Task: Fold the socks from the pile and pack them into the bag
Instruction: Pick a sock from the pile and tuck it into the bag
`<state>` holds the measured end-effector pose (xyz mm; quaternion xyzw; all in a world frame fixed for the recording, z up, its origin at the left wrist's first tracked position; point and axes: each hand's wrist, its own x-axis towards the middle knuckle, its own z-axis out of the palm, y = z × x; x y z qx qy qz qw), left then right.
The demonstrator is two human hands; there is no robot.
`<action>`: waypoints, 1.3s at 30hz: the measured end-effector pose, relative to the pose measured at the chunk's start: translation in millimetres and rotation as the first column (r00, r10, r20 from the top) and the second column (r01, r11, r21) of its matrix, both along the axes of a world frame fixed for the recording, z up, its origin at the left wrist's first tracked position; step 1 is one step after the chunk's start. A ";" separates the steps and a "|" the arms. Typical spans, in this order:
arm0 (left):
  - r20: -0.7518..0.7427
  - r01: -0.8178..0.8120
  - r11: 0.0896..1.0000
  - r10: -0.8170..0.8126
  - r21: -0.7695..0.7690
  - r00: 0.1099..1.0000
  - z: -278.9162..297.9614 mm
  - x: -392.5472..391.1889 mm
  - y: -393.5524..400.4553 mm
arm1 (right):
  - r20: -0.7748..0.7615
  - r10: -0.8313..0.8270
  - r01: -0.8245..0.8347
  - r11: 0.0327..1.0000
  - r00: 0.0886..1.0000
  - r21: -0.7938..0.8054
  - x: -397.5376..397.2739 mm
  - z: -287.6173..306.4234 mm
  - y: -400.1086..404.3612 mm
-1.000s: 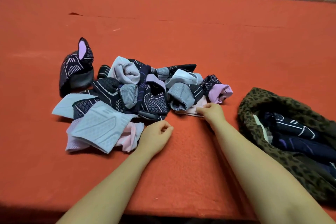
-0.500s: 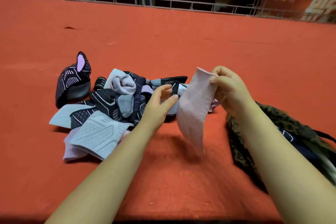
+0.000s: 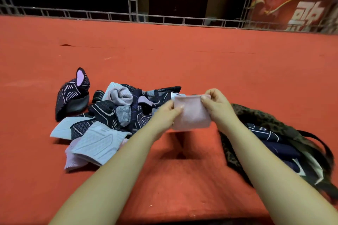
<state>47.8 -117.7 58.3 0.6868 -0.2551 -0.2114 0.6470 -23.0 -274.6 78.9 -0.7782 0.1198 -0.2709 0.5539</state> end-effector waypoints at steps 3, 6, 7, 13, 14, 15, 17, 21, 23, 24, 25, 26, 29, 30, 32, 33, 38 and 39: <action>-0.140 0.093 0.988 -0.075 0.126 0.987 -48.2 -33.0 18.4 | -0.278 -0.034 0.034 0.999 0.960 -0.005 -22.1 -60.3 11.1; -0.330 0.235 0.935 -0.141 0.266 0.933 -83.1 -57.0 38.8 | -0.487 -0.022 0.010 1.000 0.873 -0.027 -44.7 -113.3 21.6; -0.385 0.254 0.927 -0.135 0.277 0.913 -89.0 -60.7 42.4 | -0.513 -0.030 0.008 0.999 0.858 -0.045 -49.4 -125.1 23.6; -0.245 0.056 0.945 0.026 0.322 0.969 -98.3 -53.6 44.9 | -0.493 -0.113 0.041 0.987 0.863 -0.154 -42.9 -140.1 18.1; -0.153 0.026 0.941 0.028 0.339 0.988 -100.9 -50.7 46.3 | -0.479 -0.104 0.029 0.987 0.871 -0.160 -38.8 -139.1 17.6; -0.042 0.000 0.934 0.016 0.356 0.999 -103.4 -48.6 48.3 | -0.467 -0.084 0.007 0.986 0.880 -0.165 -35.1 -138.1 18.2; 0.214 -0.040 0.907 -0.056 0.419 0.975 -107.9 -48.6 53.2 | -0.456 -0.045 -0.045 0.982 0.889 -0.185 -28.6 -138.1 21.0; 0.423 -0.006 0.805 -0.306 0.594 0.853 -117.0 -56.3 61.2 | -0.426 -0.065 -0.023 0.980 0.902 -0.200 -22.3 -143.2 24.1; 0.452 0.005 0.731 -0.428 0.682 0.782 -123.5 -57.7 66.2 | -0.384 -0.088 0.004 0.977 0.919 -0.213 -28.8 -141.8 22.4; 0.461 0.005 0.712 -0.459 0.702 0.760 -126.4 -57.6 68.5 | -0.360 -0.077 -0.002 0.977 0.930 -0.214 -36.2 -140.0 21.8; 0.472 0.003 0.709 -0.473 0.706 0.744 -128.3 -57.1 70.7 | -0.335 -0.045 -0.027 0.978 0.941 -0.207 -45.6 -138.3 21.6; 0.481 0.000 0.712 -0.475 0.702 0.737 -130.2 -55.4 72.2 | -0.312 0.003 -0.069 0.977 0.950 -0.200 -55.8 -137.7 21.0; 0.519 -0.030 0.746 -0.433 0.665 0.737 -130.5 -52.7 72.4 | -0.341 0.143 -0.224 0.951 0.929 -0.214 -87.7 -140.6 19.4; 0.525 -0.040 0.758 -0.411 0.651 0.746 -130.9 -52.7 70.6 | -0.372 0.163 -0.262 0.937 0.914 -0.231 -96.1 -143.3 17.6; 0.517 -0.056 0.785 -0.351 0.617 0.781 -131.5 -52.0 67.7 | -0.390 0.180 -0.298 0.917 0.903 -0.266 -104.1 -146.3 14.7; 0.499 -0.056 0.801 -0.315 0.596 0.807 -131.8 -52.1 66.2 | -0.389 0.179 -0.300 0.913 0.904 -0.277 -105.8 -146.6 13.5; 0.359 -0.059 0.855 -0.153 0.515 0.921 -126.2 -53.7 66.1 | -0.368 0.156 -0.285 0.900 0.917 -0.329 -100.3 -146.5 12.7; 0.341 -0.066 0.858 -0.131 0.510 0.931 -124.3 -55.0 67.6 | -0.362 0.157 -0.277 0.909 0.919 -0.310 -99.9 -144.0 15.7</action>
